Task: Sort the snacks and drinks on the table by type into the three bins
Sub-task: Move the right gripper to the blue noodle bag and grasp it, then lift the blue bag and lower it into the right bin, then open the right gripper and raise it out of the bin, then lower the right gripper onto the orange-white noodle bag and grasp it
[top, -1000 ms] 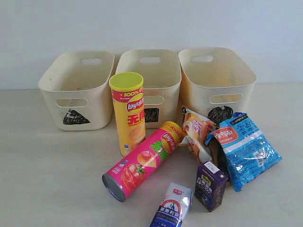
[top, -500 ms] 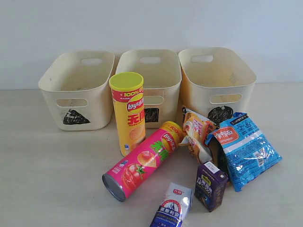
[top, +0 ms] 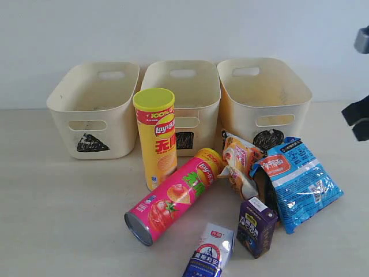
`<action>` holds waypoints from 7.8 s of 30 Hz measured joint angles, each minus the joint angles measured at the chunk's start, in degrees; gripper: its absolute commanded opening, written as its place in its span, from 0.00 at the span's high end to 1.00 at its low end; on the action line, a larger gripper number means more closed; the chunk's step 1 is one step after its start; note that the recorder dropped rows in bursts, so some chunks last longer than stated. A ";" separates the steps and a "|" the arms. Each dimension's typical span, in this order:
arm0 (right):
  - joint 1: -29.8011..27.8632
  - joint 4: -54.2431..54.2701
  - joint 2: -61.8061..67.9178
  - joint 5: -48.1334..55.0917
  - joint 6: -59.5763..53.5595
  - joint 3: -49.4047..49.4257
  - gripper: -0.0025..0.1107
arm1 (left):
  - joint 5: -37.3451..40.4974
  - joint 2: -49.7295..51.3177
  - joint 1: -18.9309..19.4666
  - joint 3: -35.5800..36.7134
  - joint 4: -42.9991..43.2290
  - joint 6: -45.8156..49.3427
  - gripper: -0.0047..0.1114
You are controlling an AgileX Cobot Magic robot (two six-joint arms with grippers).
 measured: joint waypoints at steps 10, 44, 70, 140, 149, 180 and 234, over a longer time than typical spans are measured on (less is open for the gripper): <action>-0.01 9.40 8.65 0.44 -16.53 -0.52 0.25 | 0.00 0.00 0.00 0.00 0.00 0.00 0.93; -9.37 18.56 34.22 18.76 -32.55 -19.71 0.06 | 0.00 0.00 0.00 0.00 0.00 0.00 0.93; -9.51 25.02 43.76 17.58 -40.00 -19.75 0.63 | 0.00 0.00 0.00 0.00 0.00 0.00 0.93; 8.60 31.98 31.86 -50.97 -36.07 -19.75 0.93 | 0.00 0.00 0.00 0.00 0.00 0.00 0.93; 10.81 31.98 34.06 -52.31 -37.38 -21.93 0.29 | 0.00 0.00 0.00 0.00 0.00 0.00 0.93; 12.49 10.12 17.45 -10.26 -25.31 -21.93 0.98 | 0.00 0.00 0.00 0.00 0.00 0.00 0.93; 31.95 -21.78 23.46 -16.32 22.62 -6.10 0.25 | 0.00 0.00 0.00 0.00 0.00 0.00 0.93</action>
